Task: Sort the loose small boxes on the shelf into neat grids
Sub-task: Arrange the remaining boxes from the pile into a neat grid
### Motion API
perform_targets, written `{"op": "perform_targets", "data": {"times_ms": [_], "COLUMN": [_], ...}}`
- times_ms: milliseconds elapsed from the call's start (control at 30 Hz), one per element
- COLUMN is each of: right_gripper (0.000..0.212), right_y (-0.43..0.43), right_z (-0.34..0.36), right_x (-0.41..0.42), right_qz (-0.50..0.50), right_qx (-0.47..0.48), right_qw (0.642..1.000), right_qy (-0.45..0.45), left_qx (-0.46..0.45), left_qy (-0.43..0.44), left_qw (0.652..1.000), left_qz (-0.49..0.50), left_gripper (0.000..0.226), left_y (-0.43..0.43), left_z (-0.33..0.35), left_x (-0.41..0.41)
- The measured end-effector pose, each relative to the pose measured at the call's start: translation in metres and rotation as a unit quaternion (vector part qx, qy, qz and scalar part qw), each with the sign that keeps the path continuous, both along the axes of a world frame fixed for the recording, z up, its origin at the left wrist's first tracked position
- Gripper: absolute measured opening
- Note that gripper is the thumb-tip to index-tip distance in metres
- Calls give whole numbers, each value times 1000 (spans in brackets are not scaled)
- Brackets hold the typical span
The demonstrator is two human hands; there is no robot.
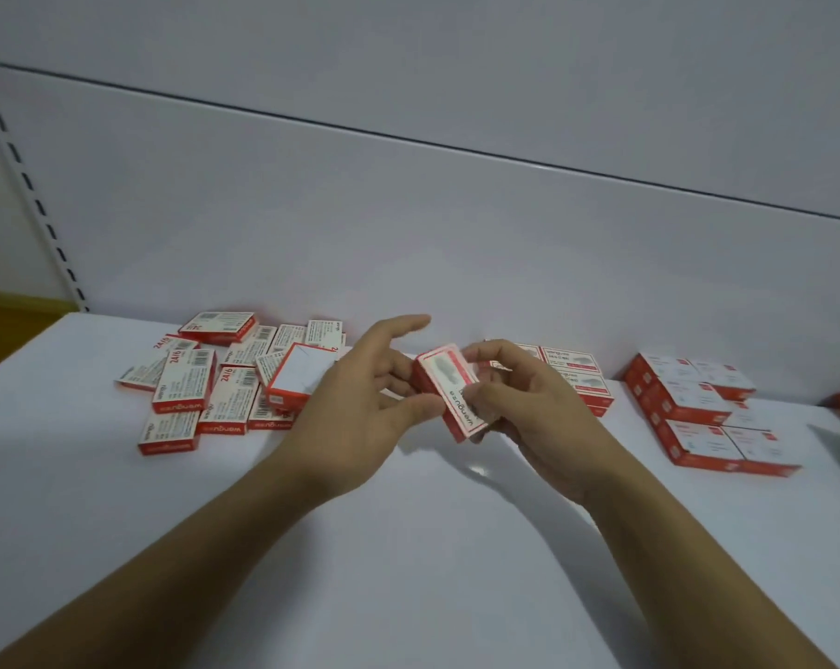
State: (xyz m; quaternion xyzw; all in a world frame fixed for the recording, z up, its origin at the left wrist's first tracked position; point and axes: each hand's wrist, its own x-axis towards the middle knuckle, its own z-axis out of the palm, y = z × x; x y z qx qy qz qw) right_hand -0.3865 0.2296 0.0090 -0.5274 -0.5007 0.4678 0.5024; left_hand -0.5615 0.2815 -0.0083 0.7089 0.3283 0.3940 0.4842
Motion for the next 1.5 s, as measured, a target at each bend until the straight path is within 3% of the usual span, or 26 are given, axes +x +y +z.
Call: {"op": "perform_targets", "data": {"times_ms": [67,200,300,400,633,733,867,933,967,1033,1067,1167,1300,1500], "right_gripper": [48,45,40,35,23,19,21,22,21,19,19,22,24,36], "right_y": [-4,-1,4,4,4,-2,-13,-18,-20,-22,-23,-26,-25,-36], "right_z": [5,2,-6,-5,22,25,16,12,11,8,6,-6,-27,-42], "right_x": [4,-4,-11,-12,16,27,45,58,67,86,92,101,102,106], "right_qz": [59,7,-68,-66,-52,-59,-48,-49,-74,-140,-162,-188,-185,-172], "right_qx": [-33,3,4,-9,-22,-18,-29,-48,-46,-25,-12,25,79,86], "right_qw": [998,1000,997,995,998,998,998,994,981,920,896,879,852,850], "right_qy": [10,3,36,78,-15,-11,-10,-80,-173,-366,-414,-437,-484,-490], "left_qx": [-35,-63,-16,38,73,100,215,228,224,223,217,201,282,279], "left_qy": [-17,-55,-2,44,1,46,134,190,225,292,317,368,448,402], "left_qw": [999,996,1000,998,995,992,965,954,948,930,923,907,848,871], "left_qz": [1,-6,-21,-5,64,65,66,45,27,-11,-27,-29,-12,42], "left_gripper": [49,16,26,45,44,43,37,38,40,43,44,44,39,38], "left_y": [-1,-6,-7,-9,-10,-12,-8,-9,-11,-13,-13,-9,-1,-7], "left_z": [1,-1,-7,-10,-8,-3,-5,-6,-7,-11,-14,-15,-5,-32], "left_x": [1,6,9,10,16,23,42,54,60,72,77,88,102,110]}}
